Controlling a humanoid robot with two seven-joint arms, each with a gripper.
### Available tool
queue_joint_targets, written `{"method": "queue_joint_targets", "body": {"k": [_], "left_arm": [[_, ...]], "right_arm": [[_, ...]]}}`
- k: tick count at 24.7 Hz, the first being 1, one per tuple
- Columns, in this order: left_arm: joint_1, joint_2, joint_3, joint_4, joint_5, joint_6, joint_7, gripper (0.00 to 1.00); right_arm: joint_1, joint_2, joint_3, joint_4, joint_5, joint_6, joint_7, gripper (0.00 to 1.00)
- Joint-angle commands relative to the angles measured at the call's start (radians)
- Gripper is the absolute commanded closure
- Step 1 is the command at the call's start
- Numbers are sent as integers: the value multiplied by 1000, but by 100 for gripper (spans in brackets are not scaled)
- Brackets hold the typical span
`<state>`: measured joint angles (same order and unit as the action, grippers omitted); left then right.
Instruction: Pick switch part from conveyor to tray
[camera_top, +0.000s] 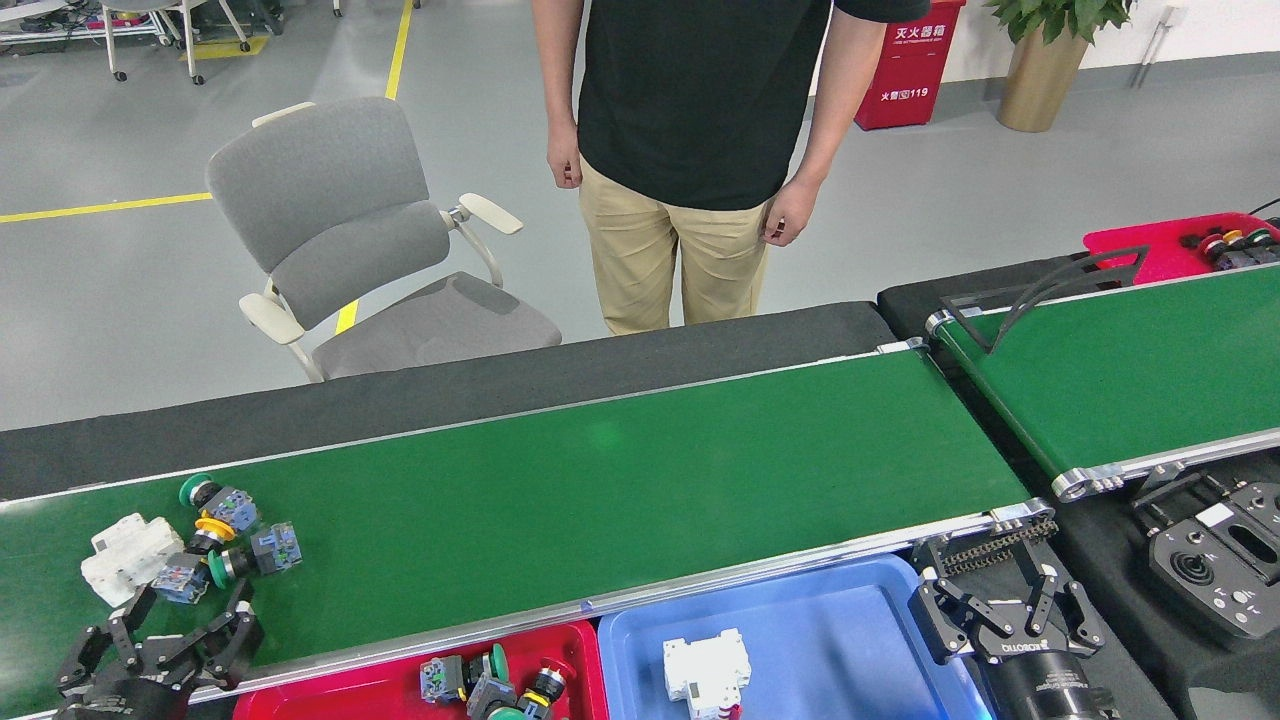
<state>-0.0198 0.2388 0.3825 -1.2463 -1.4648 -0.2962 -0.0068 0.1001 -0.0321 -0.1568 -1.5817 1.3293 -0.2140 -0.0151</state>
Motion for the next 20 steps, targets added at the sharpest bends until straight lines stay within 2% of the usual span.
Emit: {"method": "queue_joint_targets", "body": {"k": [1, 7, 9, 10, 11, 14, 15, 17, 20], "left_arm": [[-17, 17, 3, 16, 0, 40, 2, 1], [-63, 17, -4, 76, 0, 94, 5, 2], [-71, 17, -4, 94, 1, 106, 5, 7], [-71, 19, -4, 104, 1, 126, 7, 12], [-69, 20, -4, 108, 4, 149, 7, 22], [-60, 20, -2, 107, 12, 172, 8, 60], [-58, 19, -2, 107, 14, 170, 8, 67], [-58, 16, -2, 104, 14, 167, 16, 73], [-52, 11, -2, 94, 17, 163, 39, 78]], "right_arm": [[-20, -8, 0, -4, -2, -7, -9, 0], [-30, -20, 45, 28, -2, -10, -9, 0], [-40, -31, 57, 45, -2, -22, -9, 0], [-53, -29, 62, 51, -2, -31, -9, 0], [-72, -29, 68, 59, -2, -41, -8, 0], [-83, -34, 89, 72, -2, -61, -8, 0], [-83, -37, 92, 74, -2, -71, -8, 0], [-91, -46, 94, 78, -2, -96, -8, 0], [-95, -43, 95, 77, -2, -102, -6, 0]]}}
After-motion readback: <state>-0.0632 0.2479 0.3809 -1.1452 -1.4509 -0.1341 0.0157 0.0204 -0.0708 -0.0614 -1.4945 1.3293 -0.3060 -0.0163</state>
